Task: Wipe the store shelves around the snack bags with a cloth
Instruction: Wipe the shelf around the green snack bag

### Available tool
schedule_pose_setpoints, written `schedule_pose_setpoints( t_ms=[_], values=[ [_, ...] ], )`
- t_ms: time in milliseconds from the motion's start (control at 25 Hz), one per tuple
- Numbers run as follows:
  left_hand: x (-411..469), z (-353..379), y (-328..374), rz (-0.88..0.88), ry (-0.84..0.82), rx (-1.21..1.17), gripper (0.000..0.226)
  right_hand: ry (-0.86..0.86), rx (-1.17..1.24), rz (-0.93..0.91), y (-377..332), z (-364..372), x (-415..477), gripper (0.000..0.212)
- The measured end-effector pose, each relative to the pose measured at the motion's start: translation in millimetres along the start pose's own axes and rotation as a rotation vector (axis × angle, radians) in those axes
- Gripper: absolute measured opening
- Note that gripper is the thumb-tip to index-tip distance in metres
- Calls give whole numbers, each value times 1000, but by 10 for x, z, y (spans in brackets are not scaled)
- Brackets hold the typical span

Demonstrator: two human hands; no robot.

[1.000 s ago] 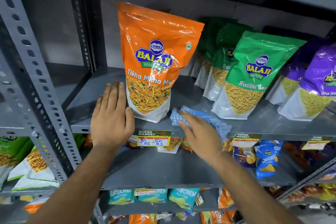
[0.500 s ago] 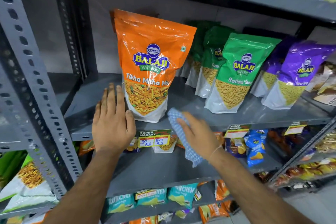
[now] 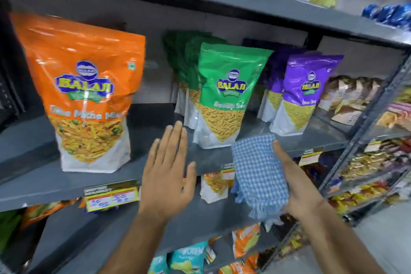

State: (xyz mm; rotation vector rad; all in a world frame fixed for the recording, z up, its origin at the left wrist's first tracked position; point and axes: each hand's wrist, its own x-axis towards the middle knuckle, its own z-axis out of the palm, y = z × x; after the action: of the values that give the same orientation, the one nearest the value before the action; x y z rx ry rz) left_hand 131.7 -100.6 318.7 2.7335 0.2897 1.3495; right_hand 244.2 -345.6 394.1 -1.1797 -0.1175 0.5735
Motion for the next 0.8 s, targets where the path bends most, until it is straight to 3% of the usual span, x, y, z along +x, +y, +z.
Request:
schedule_pose_setpoints(
  t_ms=[120,320,440,480,600,680,800],
  values=[
    [222,450,275,-135,-7,64,72,71,-42,-156,-463,-484,283,37],
    [251,787,399,-194,-27,262,71,126,-287,-424,-916,-819,951,24],
    [220,789,396,-217,-32,309,70,224,-968,-905,-1071,-623,1565,31],
    [221,786,413,-211,-25,315,69,221,-1193,-986,-1078,-487,1795,34],
    [268,773,420,-229,-35,352,69,150,-1552,-798,-1007,-98,2457,39],
    [258,770,429,-236,-43,356,70,62,-1570,-672,-957,17,2916,44],
    [264,785,412,-217,-54,384,70,39,-1474,-638,-920,42,3573,42]
  ],
)
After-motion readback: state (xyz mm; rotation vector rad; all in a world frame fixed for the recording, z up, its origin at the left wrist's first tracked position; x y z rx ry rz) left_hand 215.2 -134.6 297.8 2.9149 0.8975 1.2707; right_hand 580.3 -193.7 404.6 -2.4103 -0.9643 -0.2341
